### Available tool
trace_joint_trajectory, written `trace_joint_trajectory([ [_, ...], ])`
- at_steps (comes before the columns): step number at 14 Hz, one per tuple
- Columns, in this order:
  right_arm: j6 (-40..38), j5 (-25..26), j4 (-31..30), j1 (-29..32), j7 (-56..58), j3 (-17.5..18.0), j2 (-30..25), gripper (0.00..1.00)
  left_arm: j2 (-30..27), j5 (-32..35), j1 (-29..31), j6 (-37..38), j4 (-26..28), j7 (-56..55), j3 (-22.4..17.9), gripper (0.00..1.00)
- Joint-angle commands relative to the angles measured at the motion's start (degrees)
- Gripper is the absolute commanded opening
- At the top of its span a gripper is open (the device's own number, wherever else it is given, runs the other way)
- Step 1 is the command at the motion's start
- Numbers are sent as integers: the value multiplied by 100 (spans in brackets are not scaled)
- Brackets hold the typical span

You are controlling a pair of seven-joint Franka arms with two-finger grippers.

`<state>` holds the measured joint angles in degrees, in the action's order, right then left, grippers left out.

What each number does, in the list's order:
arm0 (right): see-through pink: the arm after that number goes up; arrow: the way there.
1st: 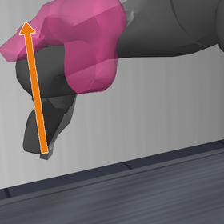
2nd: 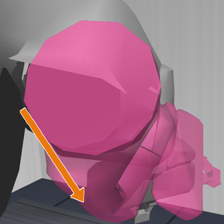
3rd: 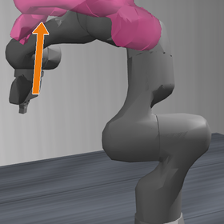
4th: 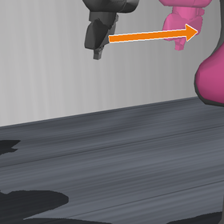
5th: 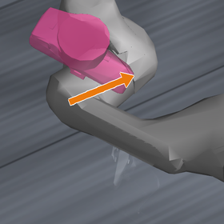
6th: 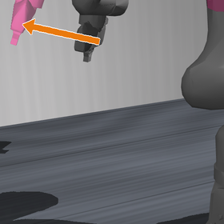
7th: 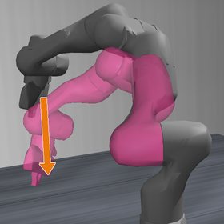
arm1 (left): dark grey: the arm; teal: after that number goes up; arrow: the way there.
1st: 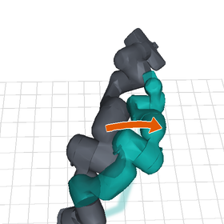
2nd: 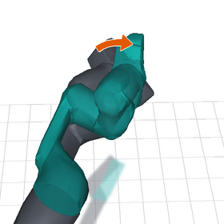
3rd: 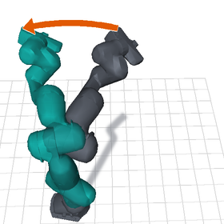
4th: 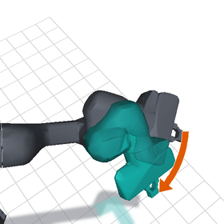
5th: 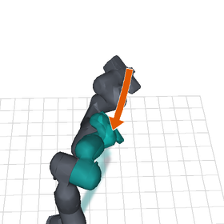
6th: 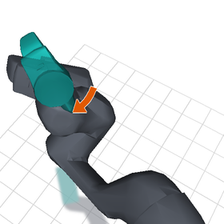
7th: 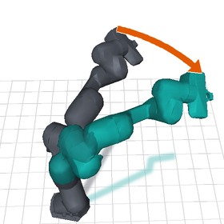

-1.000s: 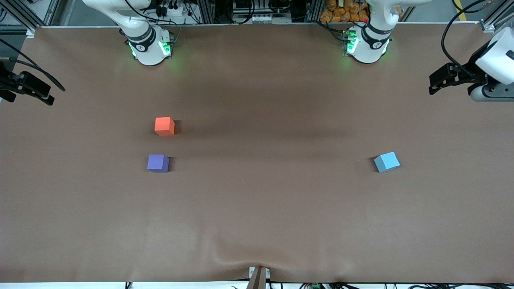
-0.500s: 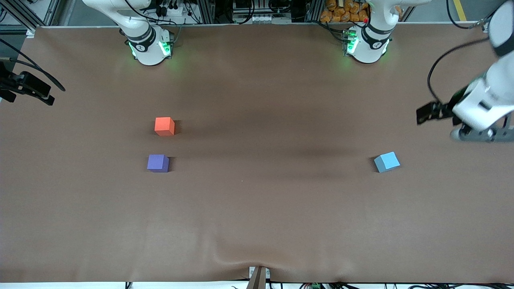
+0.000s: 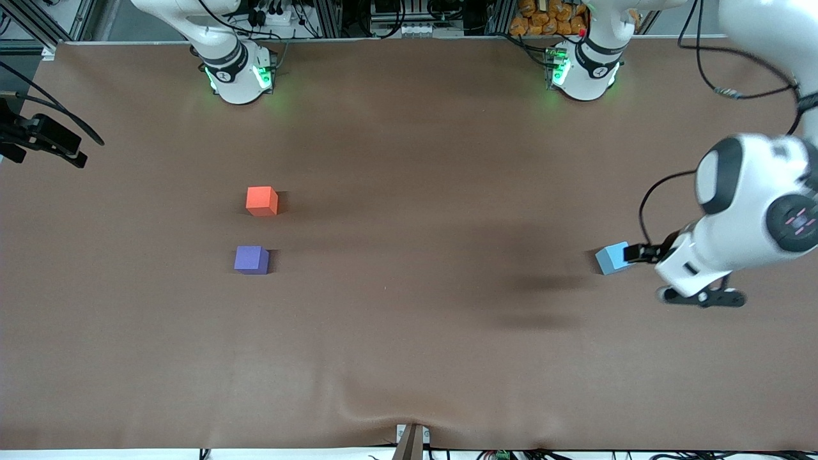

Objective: Place blue block between orange and purple blocks
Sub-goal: 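Close the left gripper on the light blue cube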

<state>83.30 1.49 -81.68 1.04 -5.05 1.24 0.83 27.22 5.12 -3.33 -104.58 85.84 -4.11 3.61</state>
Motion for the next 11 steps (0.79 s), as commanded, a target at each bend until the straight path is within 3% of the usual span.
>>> trace_joint_trajectory([
  [1, -42, -35, 73, -17, 57, -9, 31, 100, 493, 59, -37, -430, -103, -72, -9, 100],
  [5, -42, -35, 73, -17, 57, -9, 31, 100, 705, 7, 305, -518, 212, -90, 17, 100],
  [11, -42, -35, 73, -17, 57, -9, 31, 100, 82, -266, 376, -1256, 1618, -413, 35, 100],
])
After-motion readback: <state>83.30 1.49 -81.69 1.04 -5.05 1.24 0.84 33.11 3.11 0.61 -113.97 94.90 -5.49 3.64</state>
